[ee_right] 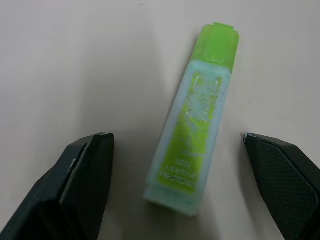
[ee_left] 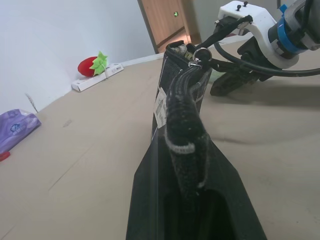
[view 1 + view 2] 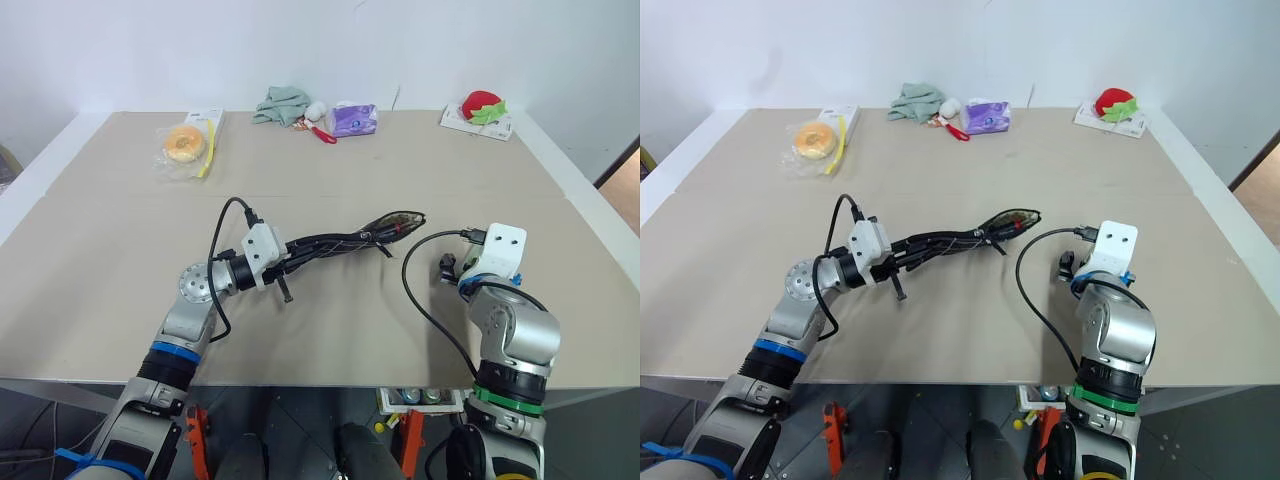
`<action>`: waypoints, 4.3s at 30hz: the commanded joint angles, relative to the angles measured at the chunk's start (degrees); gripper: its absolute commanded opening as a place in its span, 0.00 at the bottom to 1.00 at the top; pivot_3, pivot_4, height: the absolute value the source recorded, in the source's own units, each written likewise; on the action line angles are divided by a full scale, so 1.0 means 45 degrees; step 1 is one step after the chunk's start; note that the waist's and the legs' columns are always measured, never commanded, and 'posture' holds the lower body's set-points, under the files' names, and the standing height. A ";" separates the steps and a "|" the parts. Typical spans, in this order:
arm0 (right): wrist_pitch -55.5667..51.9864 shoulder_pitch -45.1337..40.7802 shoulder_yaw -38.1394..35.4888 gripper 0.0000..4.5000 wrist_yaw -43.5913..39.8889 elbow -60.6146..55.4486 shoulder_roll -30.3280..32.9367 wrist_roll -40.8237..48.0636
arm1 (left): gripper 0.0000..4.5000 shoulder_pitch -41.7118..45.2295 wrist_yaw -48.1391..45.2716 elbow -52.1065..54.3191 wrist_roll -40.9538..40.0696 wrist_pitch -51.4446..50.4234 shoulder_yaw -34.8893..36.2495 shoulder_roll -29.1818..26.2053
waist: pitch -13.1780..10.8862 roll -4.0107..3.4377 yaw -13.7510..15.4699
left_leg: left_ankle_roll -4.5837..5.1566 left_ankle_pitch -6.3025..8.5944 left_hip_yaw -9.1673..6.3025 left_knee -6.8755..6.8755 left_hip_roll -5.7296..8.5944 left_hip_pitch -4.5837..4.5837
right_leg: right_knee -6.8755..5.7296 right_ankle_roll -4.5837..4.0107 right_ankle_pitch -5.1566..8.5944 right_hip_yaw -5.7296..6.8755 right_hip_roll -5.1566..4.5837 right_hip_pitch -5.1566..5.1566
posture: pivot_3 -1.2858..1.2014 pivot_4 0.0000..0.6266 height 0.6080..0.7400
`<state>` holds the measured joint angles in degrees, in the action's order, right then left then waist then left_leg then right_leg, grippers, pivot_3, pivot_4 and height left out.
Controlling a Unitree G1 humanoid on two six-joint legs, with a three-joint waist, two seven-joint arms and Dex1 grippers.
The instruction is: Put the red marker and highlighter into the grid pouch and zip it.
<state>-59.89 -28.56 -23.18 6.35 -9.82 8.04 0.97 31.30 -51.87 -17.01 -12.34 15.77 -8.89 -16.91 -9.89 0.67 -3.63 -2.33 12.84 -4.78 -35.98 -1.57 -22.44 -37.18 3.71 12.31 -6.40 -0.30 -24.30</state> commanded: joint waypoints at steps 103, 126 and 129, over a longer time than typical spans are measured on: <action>0.8239 -0.3460 0.6933 0.03 -1.6540 0.1124 0.7899 0.2538 | 0.00 0.0416 0.0091 0.0523 -0.0017 -0.0159 0.0289 0.0118 | -0.0093 0.0018 -0.0116 | 0.0045 0.0035 0.0018 -0.0061 0.0012 -0.0019 | 0.0021 0.0034 0.0018 -0.0009 -0.0015 0.0019 | 0.52 0.24 0.99; 0.8424 -0.2926 0.4733 0.03 -1.5930 0.3328 0.9692 0.2953 | 0.00 0.0439 0.0059 0.0407 -0.0037 -0.0118 0.0309 0.0129 | -0.0093 0.0018 -0.0130 | 0.0050 0.0038 0.0022 -0.0066 0.0014 -0.0021 | 0.0021 0.0034 0.0017 -0.0014 -0.0016 0.0021 | 0.52 0.24 0.99; 0.7689 -0.2607 0.4765 0.16 -1.5949 0.2313 0.9461 0.3500 | 0.00 0.0474 0.0063 0.0351 -0.0033 -0.0102 0.0312 0.0147 | -0.0093 0.0018 -0.0130 | 0.0050 0.0038 0.0021 -0.0066 0.0014 -0.0021 | 0.0021 0.0035 0.0017 -0.0014 -0.0016 0.0020 | 0.52 0.24 0.99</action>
<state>-23.63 -40.03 -0.20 -65.09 4.89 50.50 14.43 32.37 -51.77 -17.04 -11.73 14.81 -8.60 -16.36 -10.31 0.75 -4.22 -2.10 13.01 -4.68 -36.28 -1.51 -22.53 -37.09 3.86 12.38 -6.46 -0.37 -24.21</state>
